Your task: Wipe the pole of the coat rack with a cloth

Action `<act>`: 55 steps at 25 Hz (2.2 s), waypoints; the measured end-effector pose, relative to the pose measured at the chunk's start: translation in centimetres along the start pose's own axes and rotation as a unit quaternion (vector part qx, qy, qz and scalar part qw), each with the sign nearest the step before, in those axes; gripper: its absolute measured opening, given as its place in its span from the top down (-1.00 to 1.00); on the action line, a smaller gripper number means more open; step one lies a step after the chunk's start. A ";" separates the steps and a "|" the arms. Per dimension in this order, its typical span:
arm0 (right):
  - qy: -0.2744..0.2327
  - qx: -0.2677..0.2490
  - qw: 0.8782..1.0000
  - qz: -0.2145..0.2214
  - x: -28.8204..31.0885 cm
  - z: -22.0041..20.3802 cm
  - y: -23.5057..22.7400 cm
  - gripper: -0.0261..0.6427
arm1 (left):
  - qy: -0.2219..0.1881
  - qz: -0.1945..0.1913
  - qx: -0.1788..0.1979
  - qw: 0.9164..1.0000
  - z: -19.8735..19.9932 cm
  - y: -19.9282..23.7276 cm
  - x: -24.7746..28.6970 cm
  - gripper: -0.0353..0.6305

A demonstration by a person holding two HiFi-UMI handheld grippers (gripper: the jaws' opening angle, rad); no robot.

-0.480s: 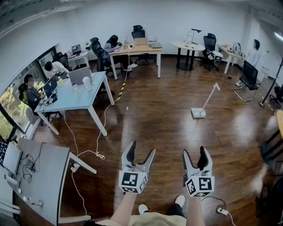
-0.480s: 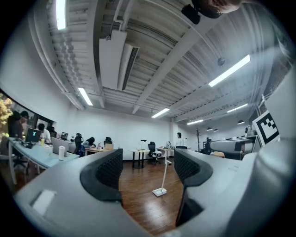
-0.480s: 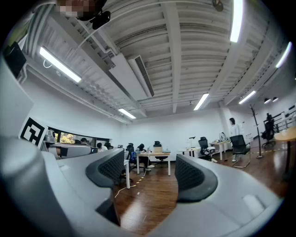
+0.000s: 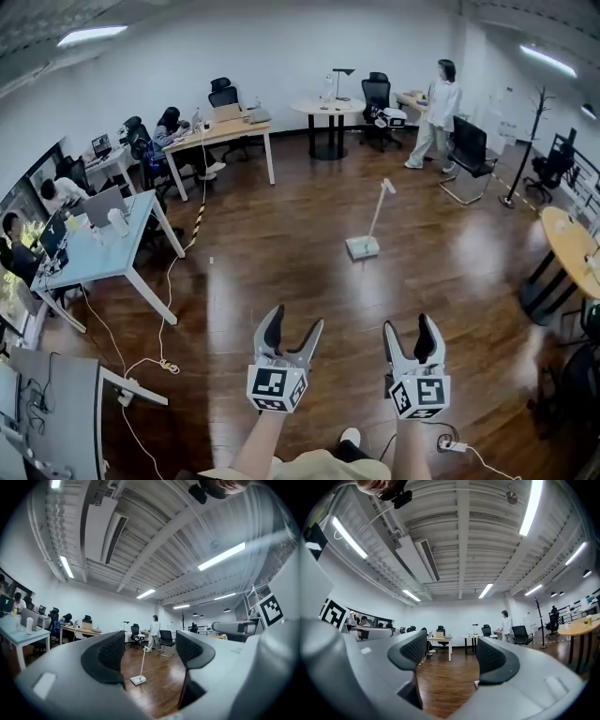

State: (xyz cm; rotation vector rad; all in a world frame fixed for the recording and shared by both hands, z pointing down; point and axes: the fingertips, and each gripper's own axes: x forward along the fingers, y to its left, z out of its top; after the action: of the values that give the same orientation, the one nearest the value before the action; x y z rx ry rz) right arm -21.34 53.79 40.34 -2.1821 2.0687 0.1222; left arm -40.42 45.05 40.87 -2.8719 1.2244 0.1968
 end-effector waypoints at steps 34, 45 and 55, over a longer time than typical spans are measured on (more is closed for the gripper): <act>0.032 -0.017 0.985 -0.167 14.5 -4.2 -36.0 0.01 | 0.017 -0.204 -0.023 0.979 -8.1 -18.7 43.0 -0.06; 0.017 -0.025 0.994 -0.108 24.6 -4.1 -40.5 0.01 | 0.016 -0.156 -0.018 0.987 -8.8 -15.9 52.5 -0.06; 0.018 0.003 0.999 0.050 39.9 -4.9 -45.0 0.01 | 0.008 -0.005 -0.005 1.000 -8.3 -10.0 60.5 -0.06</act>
State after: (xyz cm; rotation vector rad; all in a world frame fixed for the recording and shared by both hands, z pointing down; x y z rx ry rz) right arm 25.63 15.87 41.01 -2.0930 2.1959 0.0870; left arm 9.19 8.06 41.38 -2.8920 1.2152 0.1803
